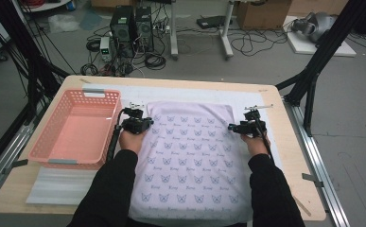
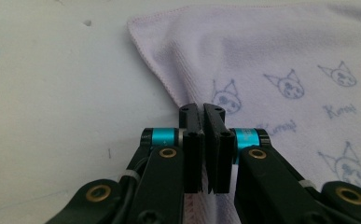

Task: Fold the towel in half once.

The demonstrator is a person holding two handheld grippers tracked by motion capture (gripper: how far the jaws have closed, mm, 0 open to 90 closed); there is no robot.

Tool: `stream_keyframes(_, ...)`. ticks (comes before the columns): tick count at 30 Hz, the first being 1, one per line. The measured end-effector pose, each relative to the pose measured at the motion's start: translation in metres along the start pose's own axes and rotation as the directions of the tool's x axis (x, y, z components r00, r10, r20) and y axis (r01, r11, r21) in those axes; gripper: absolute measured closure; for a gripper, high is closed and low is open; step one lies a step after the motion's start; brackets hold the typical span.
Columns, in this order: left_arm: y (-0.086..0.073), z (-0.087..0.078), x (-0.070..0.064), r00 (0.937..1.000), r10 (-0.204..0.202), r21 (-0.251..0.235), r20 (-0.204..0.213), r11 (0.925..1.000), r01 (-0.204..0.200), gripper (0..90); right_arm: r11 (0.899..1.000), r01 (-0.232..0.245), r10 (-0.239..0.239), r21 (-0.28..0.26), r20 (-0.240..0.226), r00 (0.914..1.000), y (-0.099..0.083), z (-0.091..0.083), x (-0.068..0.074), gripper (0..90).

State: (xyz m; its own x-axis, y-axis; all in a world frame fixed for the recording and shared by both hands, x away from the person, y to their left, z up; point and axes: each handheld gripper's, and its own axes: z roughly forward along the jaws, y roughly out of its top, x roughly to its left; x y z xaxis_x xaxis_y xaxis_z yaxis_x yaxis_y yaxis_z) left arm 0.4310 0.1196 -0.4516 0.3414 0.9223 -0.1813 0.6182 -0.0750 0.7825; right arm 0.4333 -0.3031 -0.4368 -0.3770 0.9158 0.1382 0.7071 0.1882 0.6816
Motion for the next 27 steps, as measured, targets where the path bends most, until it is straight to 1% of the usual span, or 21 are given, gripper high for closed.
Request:
stream_keyframes(1,0.000,0.000,0.001,1.0000,-0.006,-0.002,0.003,1.0000,0.006,86.0,1.000,0.010,-0.010,0.014,0.000,0.9999,0.001,0.003,0.002,52.5)
stream_keyframes(2,0.000,0.000,0.001,1.0000,-0.009,-0.002,0.002,1.0000,0.009,86.0,0.999,0.034,-0.035,0.017,0.026,0.9991,0.001,0.005,0.005,57.1)
stream_keyframes(3,0.000,0.000,0.001,0.9999,-0.012,-0.001,0.004,0.9999,0.012,86.0,0.998,0.055,-0.056,0.016,0.045,0.9974,0.002,0.005,0.007,64.6)
stream_keyframes(4,0.000,0.000,0.001,0.9999,-0.012,-0.004,0.001,0.9999,0.012,86.0,0.998,0.063,-0.064,0.018,0.042,0.9970,0.002,0.006,0.008,72.6)
stream_keyframes(5,0.000,0.000,0.001,1.0000,-0.009,-0.003,-0.001,1.0000,0.009,86.0,0.998,0.065,-0.066,0.017,0.028,0.9974,0.002,0.006,0.009,81.3)
stream_keyframes(6,0.001,-0.001,0.000,1.0000,-0.008,-0.003,-0.004,1.0000,0.008,86.0,0.997,0.080,-0.080,0.017,0.020,0.9966,0.002,0.007,0.011,84.4)
stream_keyframes(7,0.001,-0.001,0.000,0.9999,-0.009,-0.013,-0.008,0.9999,0.009,86.1,0.993,0.112,-0.112,0.024,0.038,0.9929,0.003,0.007,0.014,85.9)
stream_keyframes(8,0.002,-0.003,0.000,0.9999,-0.013,-0.028,-0.010,0.9995,0.013,86.2,0.992,0.126,-0.127,0.025,0.051,0.9905,0.003,0.007,0.016,86.7)
stream_keyframes(9,0.004,-0.005,0.000,0.9997,-0.015,-0.045,-0.022,0.9989,0.014,86.2,0.990,0.137,-0.139,0.023,0.062,0.9884,0.004,0.007,0.016,87.0)
stream_keyframes(10,0.006,-0.007,0.000,0.9993,-0.027,-0.062,-0.024,0.9977,0.025,86.3,0.990,0.142,-0.143,0.013,0.083,0.9863,0.005,0.006,0.017,87.2)
stream_keyframes(11,0.008,-0.008,0.001,0.9990,-0.039,-0.077,-0.020,0.9964,0.037,86.3,0.991,0.135,-0.133,-0.014,0.089,0.9871,0.006,0.005,0.015,87.3)
stream_keyframes(13,0.012,-0.011,0.001,0.9986,-0.050,-0.090,-0.014,0.9948,0.049,86.4,0.992,0.103,-0.096,-0.077,0.082,0.9920,0.008,0.000,0.010,87.3)
stream_keyframes(15,0.014,-0.014,-0.001,0.9987,-0.049,-0.109,-0.010,0.9929,0.048,86.3,0.991,0.094,-0.087,-0.099,0.075,0.9933,0.009,-0.003,0.009,87.3)
stream_keyframes(16,0.014,-0.016,-0.002,0.9990,-0.045,-0.115,-0.005,0.9924,0.044,86.3,0.991,0.093,-0.087,-0.100,0.065,0.9941,0.009,-0.005,0.010,87.3)
stream_keyframes(17,0.015,-0.018,-0.003,0.9995,-0.030,-0.117,-0.002,0.9927,0.030,86.3,0.989,0.102,-0.095,-0.111,0.061,0.9936,0.008,-0.008,0.010,87.2)
stream_keyframes(18,0.016,-0.022,-0.005,0.9997,-0.024,-0.128,0.004,0.9914,0.025,86.2,0.987,0.098,-0.092,-0.126,0.050,0.9944,0.008,-0.012,0.011,87.3)
stream_keyframes(20,0.018,-0.031,-0.010,0.9997,0.003,-0.147,0.026,0.9891,0.001,86.2,0.985,0.092,-0.090,-0.146,0.020,0.9957,0.006,-0.021,0.011,87.2)
stream_keyframes(22,0.018,-0.040,-0.015,0.9983,0.029,-0.158,0.050,0.9873,-0.021,86.1,0.982,0.095,-0.097,-0.162,-0.002,0.9953,0.003,-0.029,0.013,87.2)
stream_keyframes(24,0.017,-0.049,-0.020,0.9968,0.055,-0.165,0.059,0.9853,-0.045,86.0,0.979,0.100,-0.105,-0.176,-0.018,0.9943,-0.001,-0.038,0.015,87.2)
stream_keyframes(26,0.017,-0.058,-0.023,0.9952,0.072,-0.171,0.067,0.9834,-0.059,86.0,0.977,0.106,-0.114,-0.184,-0.033,0.9930,-0.005,-0.046,0.017,87.2)
stream_keyframes(27,0.016,-0.064,-0.024,0.9951,0.070,-0.180,0.070,0.9820,-0.057,86.0,0.976,0.109,-0.119,-0.188,-0.040,0.9921,-0.006,-0.049,0.019,87.1)
